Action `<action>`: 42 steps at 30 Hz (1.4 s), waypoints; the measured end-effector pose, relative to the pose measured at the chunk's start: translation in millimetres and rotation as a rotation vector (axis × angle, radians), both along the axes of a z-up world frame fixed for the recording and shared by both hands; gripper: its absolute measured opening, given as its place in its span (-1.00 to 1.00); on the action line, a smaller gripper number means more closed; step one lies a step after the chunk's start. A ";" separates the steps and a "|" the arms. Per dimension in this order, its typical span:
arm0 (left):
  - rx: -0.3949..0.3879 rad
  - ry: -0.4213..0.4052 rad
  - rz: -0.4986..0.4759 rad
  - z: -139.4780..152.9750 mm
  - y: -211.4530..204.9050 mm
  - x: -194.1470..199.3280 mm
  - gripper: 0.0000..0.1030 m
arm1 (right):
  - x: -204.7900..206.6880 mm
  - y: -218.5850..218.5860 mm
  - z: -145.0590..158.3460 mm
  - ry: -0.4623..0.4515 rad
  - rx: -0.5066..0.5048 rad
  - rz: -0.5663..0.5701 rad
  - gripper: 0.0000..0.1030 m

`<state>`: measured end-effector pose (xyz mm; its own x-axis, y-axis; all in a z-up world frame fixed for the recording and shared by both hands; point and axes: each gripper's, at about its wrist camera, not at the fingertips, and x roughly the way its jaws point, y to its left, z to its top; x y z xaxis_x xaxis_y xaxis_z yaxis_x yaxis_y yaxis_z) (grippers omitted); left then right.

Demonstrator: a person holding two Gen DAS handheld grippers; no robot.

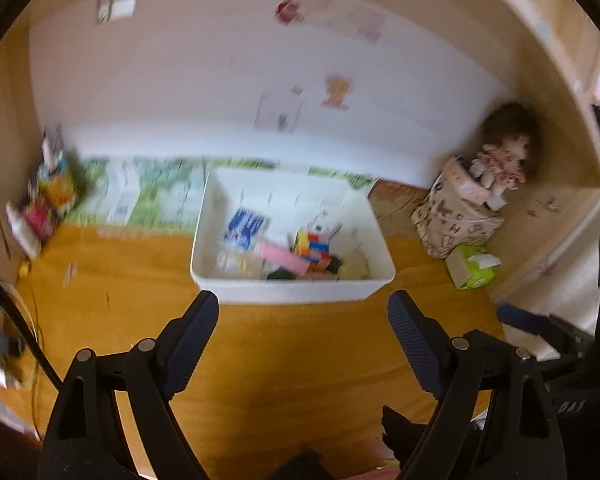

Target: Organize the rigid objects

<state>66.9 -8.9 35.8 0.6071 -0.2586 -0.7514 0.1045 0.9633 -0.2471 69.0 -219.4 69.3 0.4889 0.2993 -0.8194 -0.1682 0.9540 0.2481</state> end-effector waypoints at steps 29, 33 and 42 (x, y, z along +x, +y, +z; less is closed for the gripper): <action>0.262 -0.047 0.164 -24.8 -10.6 -6.0 0.96 | 1.1 25.2 -50.6 0.032 -0.203 -0.002 1.00; 0.247 -0.074 0.147 -21.1 -12.6 -3.2 0.96 | 4.6 25.1 -48.5 0.014 -0.201 -0.011 1.00; 0.214 -0.151 0.113 -11.1 -17.5 7.3 0.96 | 16.1 25.2 -38.5 -0.067 -0.195 -0.032 1.00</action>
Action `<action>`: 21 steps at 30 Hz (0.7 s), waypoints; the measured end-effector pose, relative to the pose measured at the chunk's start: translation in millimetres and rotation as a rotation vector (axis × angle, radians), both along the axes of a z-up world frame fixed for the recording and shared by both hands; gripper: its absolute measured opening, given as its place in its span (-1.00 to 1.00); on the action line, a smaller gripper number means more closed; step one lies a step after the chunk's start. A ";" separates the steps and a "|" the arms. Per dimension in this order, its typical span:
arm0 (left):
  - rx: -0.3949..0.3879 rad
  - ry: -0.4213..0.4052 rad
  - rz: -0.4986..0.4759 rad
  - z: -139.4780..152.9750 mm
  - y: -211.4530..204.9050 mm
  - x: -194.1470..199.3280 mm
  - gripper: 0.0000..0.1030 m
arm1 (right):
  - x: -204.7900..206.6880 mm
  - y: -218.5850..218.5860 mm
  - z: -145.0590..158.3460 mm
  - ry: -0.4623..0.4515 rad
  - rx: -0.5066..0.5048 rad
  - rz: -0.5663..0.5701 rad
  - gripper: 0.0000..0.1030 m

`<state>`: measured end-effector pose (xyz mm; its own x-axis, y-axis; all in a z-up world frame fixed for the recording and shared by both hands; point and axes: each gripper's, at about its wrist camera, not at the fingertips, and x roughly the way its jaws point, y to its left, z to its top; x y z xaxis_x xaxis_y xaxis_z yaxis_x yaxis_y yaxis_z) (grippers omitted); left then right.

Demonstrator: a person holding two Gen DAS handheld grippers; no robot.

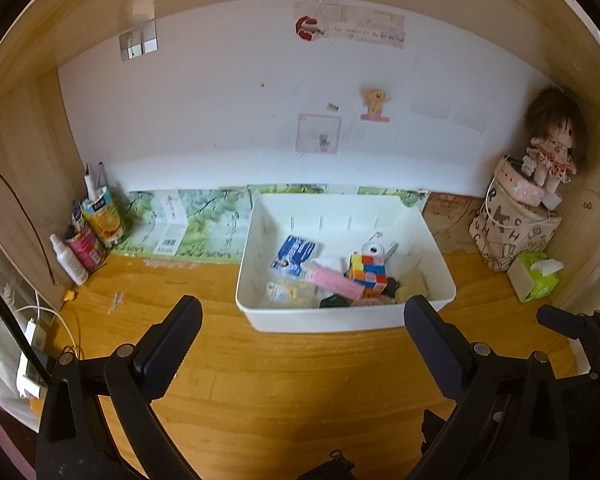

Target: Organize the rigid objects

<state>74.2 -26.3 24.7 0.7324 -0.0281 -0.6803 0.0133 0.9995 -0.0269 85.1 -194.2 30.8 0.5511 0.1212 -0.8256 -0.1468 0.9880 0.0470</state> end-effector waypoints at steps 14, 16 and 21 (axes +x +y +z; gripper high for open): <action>-0.009 -0.001 0.015 -2.7 5.5 15.5 0.97 | 22.3 6.7 -1.7 -0.006 0.011 0.020 1.00; -0.007 0.005 0.017 -3.8 5.1 15.1 0.97 | 21.7 7.9 -3.2 0.003 0.014 0.028 1.00; -0.007 0.009 0.021 -4.3 5.3 15.1 0.97 | 21.6 7.7 -5.5 0.016 0.019 0.030 1.00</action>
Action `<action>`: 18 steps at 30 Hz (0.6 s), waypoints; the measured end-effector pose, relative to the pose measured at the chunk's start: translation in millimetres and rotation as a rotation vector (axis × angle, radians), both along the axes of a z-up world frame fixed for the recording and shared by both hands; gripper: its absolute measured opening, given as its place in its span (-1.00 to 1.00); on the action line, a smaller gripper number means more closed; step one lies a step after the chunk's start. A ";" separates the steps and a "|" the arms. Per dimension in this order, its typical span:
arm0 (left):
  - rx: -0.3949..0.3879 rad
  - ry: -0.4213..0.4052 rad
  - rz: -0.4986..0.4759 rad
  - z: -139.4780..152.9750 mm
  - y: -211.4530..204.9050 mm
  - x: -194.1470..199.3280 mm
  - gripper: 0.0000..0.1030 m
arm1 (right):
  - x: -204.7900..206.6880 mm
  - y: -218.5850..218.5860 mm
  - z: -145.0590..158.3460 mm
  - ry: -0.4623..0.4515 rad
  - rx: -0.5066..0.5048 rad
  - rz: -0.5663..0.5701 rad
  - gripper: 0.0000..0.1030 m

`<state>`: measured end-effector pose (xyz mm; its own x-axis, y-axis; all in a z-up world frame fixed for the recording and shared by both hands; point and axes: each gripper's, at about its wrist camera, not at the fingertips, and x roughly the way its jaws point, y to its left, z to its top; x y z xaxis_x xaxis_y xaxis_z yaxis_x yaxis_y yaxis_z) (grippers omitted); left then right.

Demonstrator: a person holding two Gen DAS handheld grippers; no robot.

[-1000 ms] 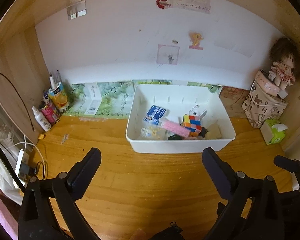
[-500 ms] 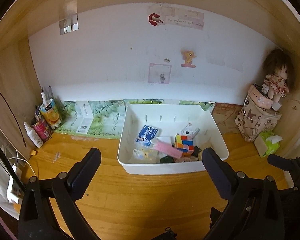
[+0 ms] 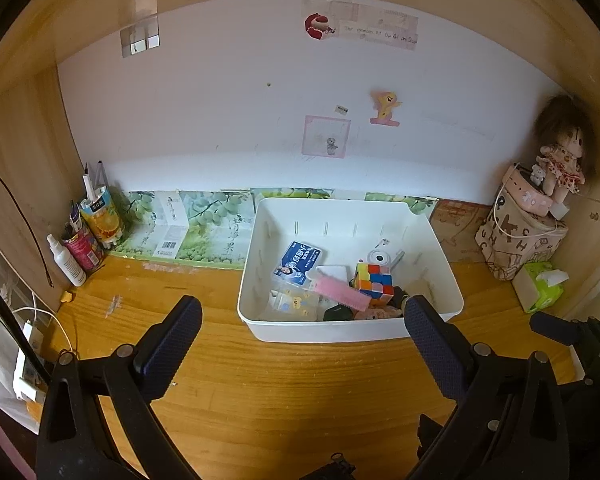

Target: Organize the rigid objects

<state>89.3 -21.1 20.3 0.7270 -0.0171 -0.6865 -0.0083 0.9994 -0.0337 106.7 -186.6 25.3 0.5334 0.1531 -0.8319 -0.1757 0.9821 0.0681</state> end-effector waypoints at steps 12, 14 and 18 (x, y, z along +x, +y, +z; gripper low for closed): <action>0.012 0.015 0.008 -3.1 0.7 2.3 0.97 | 2.3 2.7 -2.8 0.019 0.000 0.008 1.00; 0.011 0.015 0.008 -3.4 0.9 2.2 0.97 | 2.7 2.2 -3.4 0.023 0.002 0.008 1.00; 0.014 0.017 0.011 -3.7 1.8 3.1 0.97 | 3.6 2.2 -5.3 0.032 0.002 0.005 1.00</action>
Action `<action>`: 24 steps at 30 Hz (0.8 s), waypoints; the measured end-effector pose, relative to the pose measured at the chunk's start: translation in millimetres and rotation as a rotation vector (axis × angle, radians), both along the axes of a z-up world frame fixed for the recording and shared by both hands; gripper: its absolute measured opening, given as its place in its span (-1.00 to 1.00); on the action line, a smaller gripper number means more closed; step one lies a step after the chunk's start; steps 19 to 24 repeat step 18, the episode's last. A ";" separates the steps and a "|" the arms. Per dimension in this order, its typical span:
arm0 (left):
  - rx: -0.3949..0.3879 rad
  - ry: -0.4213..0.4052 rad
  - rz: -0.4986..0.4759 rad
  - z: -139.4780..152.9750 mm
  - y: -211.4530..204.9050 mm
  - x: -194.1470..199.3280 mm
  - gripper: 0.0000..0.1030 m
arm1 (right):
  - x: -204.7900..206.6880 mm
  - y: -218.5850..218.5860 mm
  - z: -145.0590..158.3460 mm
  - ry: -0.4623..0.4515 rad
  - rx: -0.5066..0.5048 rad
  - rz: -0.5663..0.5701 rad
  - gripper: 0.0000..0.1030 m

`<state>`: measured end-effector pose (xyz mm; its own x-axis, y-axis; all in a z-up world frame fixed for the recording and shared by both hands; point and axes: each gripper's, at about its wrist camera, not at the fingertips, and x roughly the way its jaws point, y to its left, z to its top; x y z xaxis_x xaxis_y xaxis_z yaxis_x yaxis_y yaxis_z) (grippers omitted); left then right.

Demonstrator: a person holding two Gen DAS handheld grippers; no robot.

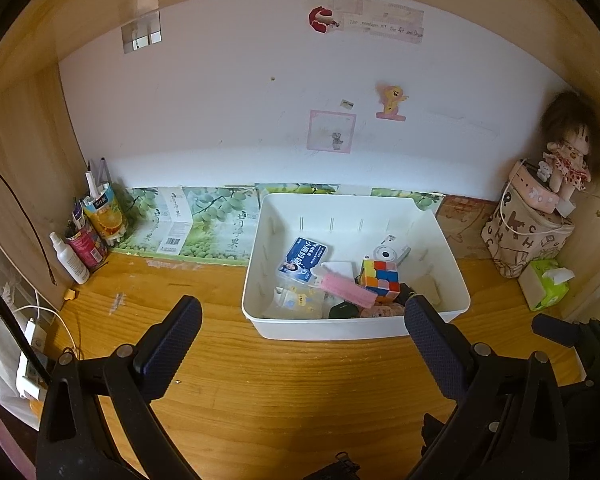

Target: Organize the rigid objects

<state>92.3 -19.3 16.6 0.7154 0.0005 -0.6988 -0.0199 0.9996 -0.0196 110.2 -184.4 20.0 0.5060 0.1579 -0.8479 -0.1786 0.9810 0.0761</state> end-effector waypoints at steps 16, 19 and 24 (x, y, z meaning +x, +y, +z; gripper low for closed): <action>0.000 0.002 -0.001 -1.2 0.4 0.1 0.97 | 2.9 0.7 -3.8 0.018 0.004 0.004 1.00; -0.001 0.002 -0.003 -2.5 0.3 -0.1 0.97 | 2.9 0.8 -3.8 0.019 0.004 0.004 1.00; -0.001 0.002 -0.003 -2.5 0.3 -0.1 0.97 | 2.9 0.8 -3.8 0.019 0.004 0.004 1.00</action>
